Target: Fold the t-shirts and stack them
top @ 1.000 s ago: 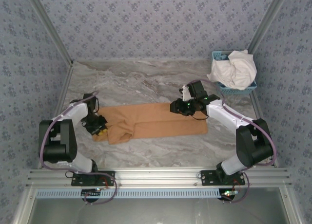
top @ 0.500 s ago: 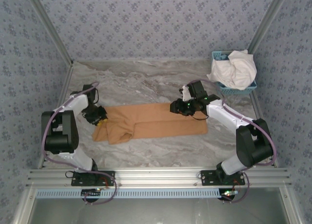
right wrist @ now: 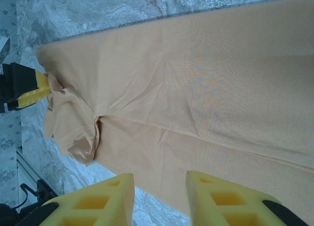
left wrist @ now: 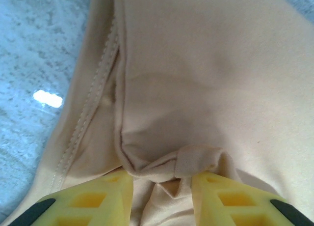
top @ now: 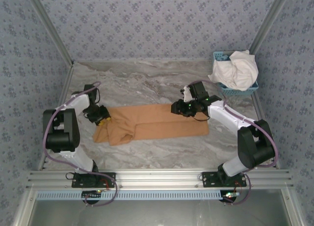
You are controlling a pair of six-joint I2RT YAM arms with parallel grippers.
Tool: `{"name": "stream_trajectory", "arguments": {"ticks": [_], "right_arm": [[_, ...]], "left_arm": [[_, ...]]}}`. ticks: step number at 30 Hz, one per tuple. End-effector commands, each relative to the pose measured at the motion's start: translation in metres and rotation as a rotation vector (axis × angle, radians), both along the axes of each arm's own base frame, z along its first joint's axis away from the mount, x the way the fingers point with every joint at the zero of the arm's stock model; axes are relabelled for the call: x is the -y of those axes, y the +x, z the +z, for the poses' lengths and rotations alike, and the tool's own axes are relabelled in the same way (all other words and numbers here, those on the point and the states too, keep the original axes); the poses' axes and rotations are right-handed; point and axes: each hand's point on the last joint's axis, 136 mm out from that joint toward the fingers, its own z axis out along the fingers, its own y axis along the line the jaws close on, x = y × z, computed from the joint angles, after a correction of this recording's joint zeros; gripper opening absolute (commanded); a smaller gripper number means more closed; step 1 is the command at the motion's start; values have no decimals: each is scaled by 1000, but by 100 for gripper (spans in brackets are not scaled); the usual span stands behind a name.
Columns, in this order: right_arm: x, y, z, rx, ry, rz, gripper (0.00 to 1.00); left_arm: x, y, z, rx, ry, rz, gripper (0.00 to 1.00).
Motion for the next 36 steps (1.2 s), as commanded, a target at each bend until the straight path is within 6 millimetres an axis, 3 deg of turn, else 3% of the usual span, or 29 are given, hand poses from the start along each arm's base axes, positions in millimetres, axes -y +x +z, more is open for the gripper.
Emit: {"name": "stream_trajectory", "arguments": {"ticks": [1, 12, 19, 21, 24, 27, 32, 36], "right_arm": [[-5, 2, 4, -6, 13, 5, 35], [-5, 0, 2, -17, 12, 11, 33], [-6, 1, 3, -16, 18, 5, 33], [-6, 2, 3, -15, 18, 6, 33], [-7, 3, 5, -12, 25, 7, 32], [-9, 4, 8, 2, 38, 15, 33], [-19, 3, 18, 28, 97, 48, 33], [-23, 3, 21, 31, 111, 56, 33]], "left_arm": [[1, 14, 5, 28, -16, 27, 37], [2, 26, 3, 20, -24, 25, 31], [9, 7, 13, 1, -42, 23, 30], [4, -3, 16, -9, -13, 34, 34], [-1, -12, 27, 28, 17, 46, 48], [8, -17, 32, 72, -31, 41, 49], [18, -29, 21, 62, -85, 11, 39], [22, -25, 12, 52, -102, -7, 36]]}}
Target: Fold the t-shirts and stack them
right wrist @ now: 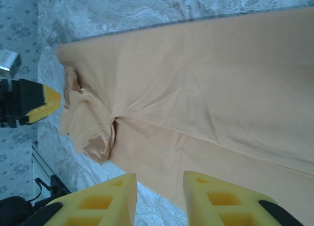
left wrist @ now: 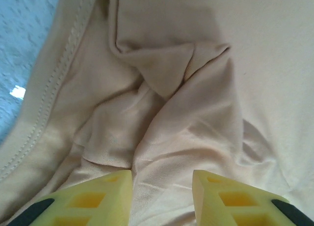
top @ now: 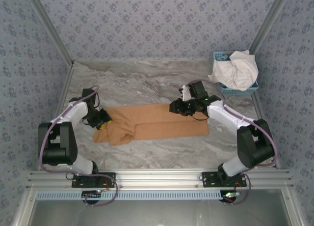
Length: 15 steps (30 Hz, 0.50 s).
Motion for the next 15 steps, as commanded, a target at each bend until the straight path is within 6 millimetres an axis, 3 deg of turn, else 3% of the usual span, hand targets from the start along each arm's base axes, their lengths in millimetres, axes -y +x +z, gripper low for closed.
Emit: {"name": "stream_trajectory", "arguments": {"ticks": [1, 8, 15], "right_arm": [[-11, 2, 13, 12, 48, 25, 33], [-10, 0, 13, 11, 39, 22, 33], [-9, -2, 13, 11, 37, 18, 33]], "left_arm": [[6, 8, -6, 11, -29, -32, 36], [1, 15, -22, -8, 7, -61, 32], [1, 20, -17, 9, 16, -53, 16]]}}
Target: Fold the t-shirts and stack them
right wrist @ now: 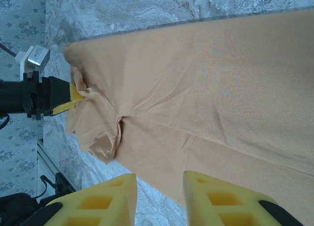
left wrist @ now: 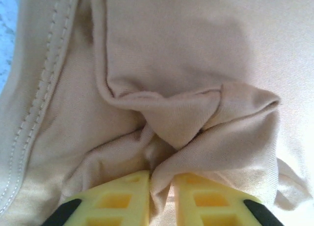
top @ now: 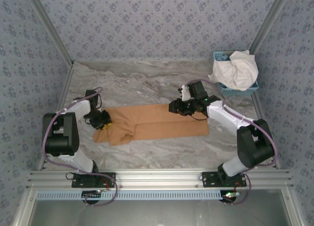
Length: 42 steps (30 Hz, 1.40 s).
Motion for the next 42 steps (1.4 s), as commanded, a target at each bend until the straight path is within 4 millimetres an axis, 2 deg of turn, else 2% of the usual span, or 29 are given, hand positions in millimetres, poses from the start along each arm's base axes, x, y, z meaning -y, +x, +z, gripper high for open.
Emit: {"name": "stream_trajectory", "arguments": {"ticks": [1, 6, 10, 16, 22, 25, 29, 30, 32, 34, 35, 37, 39, 42], "right_arm": [[-5, 0, 11, 9, 23, 8, 33], [-5, 0, 10, 7, 23, 8, 33], [-7, 3, 8, 5, 23, 8, 33], [-9, 5, 10, 3, 26, 15, 32], [-7, 4, 7, -5, 25, 13, 32], [-7, 4, 6, -8, 26, 15, 32], [-7, 4, 6, -9, 26, 15, 32], [-7, 5, 7, -7, 27, 15, 32], [-6, 5, 7, -9, 25, 13, 32], [-6, 4, 7, -9, 22, 13, 32], [-5, 4, 8, -8, 20, 9, 32], [-2, 3, 8, -6, 14, 3, 32], [1, 3, 7, -10, 8, -6, 32], [5, 3, 3, -15, 4, -16, 31]], "left_arm": [[1, 15, 15, 60, 9, -11, 14], [1, 14, 32, 78, 18, 3, 9], [-1, 15, 39, 83, 27, 9, 0], [-4, 25, 54, 84, 43, 11, 0], [-6, 28, 66, 0, 56, 20, 0], [-6, 34, 62, -50, 59, 4, 0], [-11, 38, 42, -148, 83, -32, 0], [-13, 39, 37, -164, 98, -42, 3], [-21, 45, 28, -180, 146, -64, 22], [-34, 49, 28, -187, 225, -70, 39], [-42, 50, 34, -179, 275, -64, 43], [-47, 54, 55, -97, 359, -66, 44], [-34, 57, 77, 8, 367, -81, 42], [16, 54, 89, 121, 240, -131, 37]]}}
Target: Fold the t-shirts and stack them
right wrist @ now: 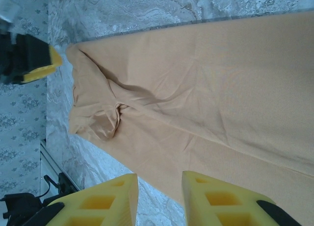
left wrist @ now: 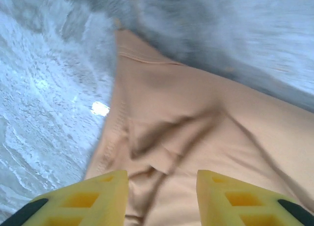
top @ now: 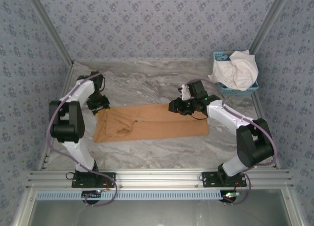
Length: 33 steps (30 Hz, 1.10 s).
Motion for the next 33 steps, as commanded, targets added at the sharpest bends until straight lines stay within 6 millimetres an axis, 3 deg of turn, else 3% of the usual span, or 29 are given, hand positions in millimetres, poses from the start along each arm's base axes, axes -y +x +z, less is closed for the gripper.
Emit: {"name": "stream_trajectory", "arguments": {"ticks": [1, 6, 11, 18, 23, 29, 33], "right_arm": [[7, 0, -2, -15, -9, -16, 30], [31, 9, -24, -57, -56, -99, 26], [61, 24, -38, -92, -111, -168, 24], [92, 41, -56, -154, -183, -233, 21], [104, 46, -67, -189, -224, -265, 20], [113, 49, -75, -215, -275, -275, 20], [119, 51, -81, -229, -308, -279, 20]], "left_arm": [[46, -9, 24, 102, -89, -61, 32], [97, -28, -18, -1, -255, 7, 20], [126, -48, -45, -79, -321, 36, 11], [122, -83, -59, -128, -310, 52, 7], [118, -89, -48, -98, -281, 59, 7], [131, -102, -39, -89, -278, 18, 8], [129, -121, -55, -169, -243, 10, 7]]}}
